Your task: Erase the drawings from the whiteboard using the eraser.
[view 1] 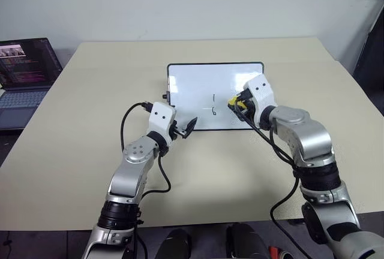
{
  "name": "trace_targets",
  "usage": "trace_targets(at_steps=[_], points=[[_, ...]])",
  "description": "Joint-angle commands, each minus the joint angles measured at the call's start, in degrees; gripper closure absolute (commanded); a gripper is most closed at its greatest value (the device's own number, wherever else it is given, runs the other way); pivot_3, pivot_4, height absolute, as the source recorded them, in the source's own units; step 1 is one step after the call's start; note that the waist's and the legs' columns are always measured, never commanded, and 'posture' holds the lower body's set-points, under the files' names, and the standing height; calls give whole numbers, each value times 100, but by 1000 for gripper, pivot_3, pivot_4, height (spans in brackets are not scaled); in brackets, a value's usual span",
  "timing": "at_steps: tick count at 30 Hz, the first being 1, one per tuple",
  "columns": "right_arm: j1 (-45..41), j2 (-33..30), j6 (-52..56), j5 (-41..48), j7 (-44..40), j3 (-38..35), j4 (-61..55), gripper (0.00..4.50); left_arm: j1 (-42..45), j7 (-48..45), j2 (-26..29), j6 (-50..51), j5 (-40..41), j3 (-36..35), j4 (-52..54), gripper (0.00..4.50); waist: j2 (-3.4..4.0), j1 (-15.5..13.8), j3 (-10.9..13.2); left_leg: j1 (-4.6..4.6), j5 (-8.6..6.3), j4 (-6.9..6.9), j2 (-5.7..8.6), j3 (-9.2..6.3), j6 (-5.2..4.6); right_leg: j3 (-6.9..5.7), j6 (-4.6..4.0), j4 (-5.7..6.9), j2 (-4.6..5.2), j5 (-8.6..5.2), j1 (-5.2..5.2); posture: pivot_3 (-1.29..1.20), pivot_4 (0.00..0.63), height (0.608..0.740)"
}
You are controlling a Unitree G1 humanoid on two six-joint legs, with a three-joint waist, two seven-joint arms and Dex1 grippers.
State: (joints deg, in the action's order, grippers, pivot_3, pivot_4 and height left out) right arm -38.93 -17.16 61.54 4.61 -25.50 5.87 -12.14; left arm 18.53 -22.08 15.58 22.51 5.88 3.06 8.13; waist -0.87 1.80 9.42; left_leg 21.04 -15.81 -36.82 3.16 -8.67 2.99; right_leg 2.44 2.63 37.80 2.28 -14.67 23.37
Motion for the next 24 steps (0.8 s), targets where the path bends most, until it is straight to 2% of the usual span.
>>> trace_targets(at_steps=[1, 11, 24], points=[[-32, 39, 42, 83, 150, -82, -292, 3391, 58, -62, 18, -2, 72, 0, 244, 0, 0, -1, 0, 0, 0, 0, 0, 0, 0, -1, 0, 1, -1, 0, 0, 0, 150, 740], [-268, 68, -299, 122, 311, 14, -35, 3391, 105, -122, -10, 33, 80, -12, 230, 0, -1, -3, 1, 0, 0, -1, 1, 1, 1, -1, 1, -1, -1, 0, 0, 0, 150, 740], [-961, 863, -2539, -393, 650, 629, 1811, 3391, -38, -150, 9, 133, 108, 53, 395, 0, 0, 5, 1, -2, 1, 0, 3, 3, 3, -1, 0, -1, -4, 0, 0, 0, 150, 740]])
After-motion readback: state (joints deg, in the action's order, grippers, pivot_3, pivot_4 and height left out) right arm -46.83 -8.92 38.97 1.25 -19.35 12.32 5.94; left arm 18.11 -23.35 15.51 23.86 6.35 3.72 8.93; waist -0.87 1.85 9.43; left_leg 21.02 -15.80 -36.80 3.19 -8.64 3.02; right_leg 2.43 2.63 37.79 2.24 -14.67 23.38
